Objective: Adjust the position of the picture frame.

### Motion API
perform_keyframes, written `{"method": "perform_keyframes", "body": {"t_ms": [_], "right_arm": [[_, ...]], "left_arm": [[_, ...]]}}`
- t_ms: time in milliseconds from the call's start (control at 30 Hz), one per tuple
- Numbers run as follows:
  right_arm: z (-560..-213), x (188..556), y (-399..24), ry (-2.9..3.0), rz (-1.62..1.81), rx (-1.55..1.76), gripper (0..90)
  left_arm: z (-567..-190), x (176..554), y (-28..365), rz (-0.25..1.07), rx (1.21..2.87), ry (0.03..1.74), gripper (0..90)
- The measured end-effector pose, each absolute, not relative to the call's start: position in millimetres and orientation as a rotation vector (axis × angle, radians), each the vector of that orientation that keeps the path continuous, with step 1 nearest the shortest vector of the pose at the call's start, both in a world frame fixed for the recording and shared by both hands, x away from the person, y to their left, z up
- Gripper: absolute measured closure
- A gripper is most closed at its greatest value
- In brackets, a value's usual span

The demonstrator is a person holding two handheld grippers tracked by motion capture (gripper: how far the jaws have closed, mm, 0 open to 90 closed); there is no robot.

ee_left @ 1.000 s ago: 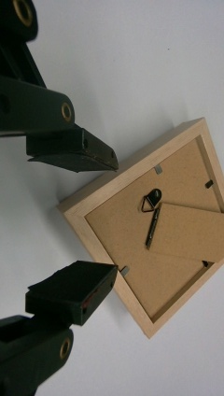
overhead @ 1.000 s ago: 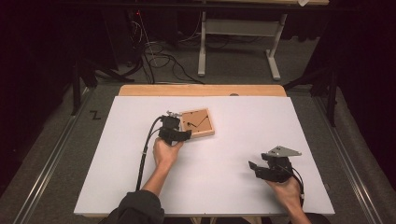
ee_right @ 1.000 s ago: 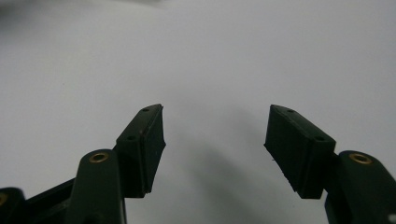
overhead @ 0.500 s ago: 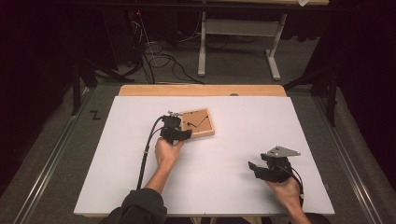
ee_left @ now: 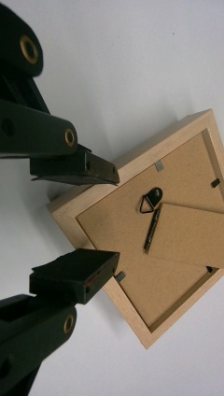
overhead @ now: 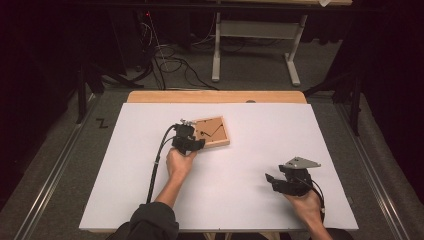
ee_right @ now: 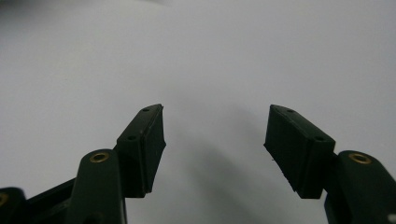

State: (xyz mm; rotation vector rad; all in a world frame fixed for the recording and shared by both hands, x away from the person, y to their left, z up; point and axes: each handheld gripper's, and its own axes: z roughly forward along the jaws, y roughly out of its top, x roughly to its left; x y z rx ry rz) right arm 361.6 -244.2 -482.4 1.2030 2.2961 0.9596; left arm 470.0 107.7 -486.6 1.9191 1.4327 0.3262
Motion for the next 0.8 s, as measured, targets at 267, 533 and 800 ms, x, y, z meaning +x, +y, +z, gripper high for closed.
{"method": "perform_keyframes", "body": {"t_ms": [267, 533, 800], "right_arm": [[-482.1, 361.2, -244.4, 2.296, 0.961, 1.202, 37.8], [-482.4, 361.1, -243.8, 2.295, 0.959, 1.207, 37.8], [-482.1, 361.2, -244.8, 2.295, 0.962, 1.208, 37.7]], "left_arm": [[-486.1, 469.2, 109.0, 0.326, 1.933, 1.419, 59.7], [-486.1, 470.5, 112.1, 0.321, 1.929, 1.416, 64.6], [-489.1, 475.3, 112.4, 0.361, 1.9, 1.475, 64.0]]}}
